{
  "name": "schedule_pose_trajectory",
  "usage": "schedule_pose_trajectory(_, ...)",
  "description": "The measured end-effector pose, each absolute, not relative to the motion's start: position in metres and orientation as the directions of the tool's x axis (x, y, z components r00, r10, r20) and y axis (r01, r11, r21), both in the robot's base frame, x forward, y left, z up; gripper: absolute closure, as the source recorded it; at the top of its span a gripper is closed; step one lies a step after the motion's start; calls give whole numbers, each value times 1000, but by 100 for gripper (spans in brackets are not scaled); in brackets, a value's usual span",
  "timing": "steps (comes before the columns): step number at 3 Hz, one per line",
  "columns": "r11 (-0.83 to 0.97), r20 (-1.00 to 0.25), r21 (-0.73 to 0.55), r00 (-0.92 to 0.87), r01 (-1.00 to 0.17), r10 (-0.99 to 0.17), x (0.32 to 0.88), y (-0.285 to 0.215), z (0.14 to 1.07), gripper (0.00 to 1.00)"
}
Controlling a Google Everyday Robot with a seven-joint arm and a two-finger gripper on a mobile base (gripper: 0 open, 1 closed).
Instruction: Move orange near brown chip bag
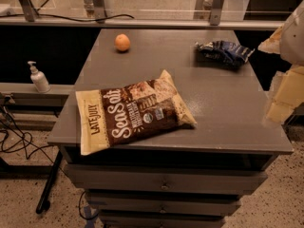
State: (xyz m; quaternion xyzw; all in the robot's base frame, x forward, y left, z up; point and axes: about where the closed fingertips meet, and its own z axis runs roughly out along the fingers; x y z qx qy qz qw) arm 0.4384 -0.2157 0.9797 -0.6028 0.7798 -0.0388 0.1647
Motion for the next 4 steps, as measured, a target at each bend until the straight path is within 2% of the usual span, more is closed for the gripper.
schedule_pose_trajectory(2, 259, -240, -284, -193, -923, -951, 451, -209, 980, 0)
schedule_pose_trajectory(3, 207, -284, -344, -108, -916, -953, 483, -189, 968, 0)
schedule_pose_trajectory(4, 190, -362, -437, -21, -879, -932, 540, -165, 968, 0)
